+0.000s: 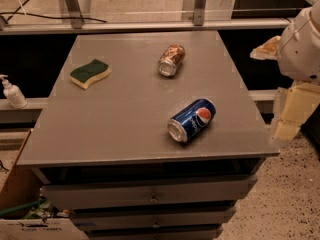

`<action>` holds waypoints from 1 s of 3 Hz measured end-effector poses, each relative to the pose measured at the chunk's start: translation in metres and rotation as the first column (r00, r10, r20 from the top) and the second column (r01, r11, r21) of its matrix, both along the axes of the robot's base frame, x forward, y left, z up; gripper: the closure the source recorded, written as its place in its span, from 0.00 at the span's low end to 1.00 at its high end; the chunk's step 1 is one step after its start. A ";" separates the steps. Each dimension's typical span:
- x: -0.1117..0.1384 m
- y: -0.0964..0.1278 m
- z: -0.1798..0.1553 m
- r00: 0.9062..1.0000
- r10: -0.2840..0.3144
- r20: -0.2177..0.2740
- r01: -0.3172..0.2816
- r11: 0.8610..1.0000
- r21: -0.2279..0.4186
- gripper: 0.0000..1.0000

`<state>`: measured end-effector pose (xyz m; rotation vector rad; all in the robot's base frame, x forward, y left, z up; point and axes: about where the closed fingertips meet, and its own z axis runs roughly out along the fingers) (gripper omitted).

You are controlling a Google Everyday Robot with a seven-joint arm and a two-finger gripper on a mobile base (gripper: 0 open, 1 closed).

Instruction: Place pepsi can upright

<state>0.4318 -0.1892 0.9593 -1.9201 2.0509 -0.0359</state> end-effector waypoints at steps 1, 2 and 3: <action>0.006 0.021 -0.016 0.990 0.140 -0.012 -0.140 0.990 0.004 0.00; 0.025 0.034 -0.033 0.971 0.235 -0.033 -0.235 0.972 -0.007 0.00; 0.048 0.041 -0.047 0.949 0.312 -0.045 -0.313 0.950 -0.022 0.00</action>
Offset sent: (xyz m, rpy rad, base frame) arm 0.0487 0.0450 -0.0540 -0.0318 0.0655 0.3535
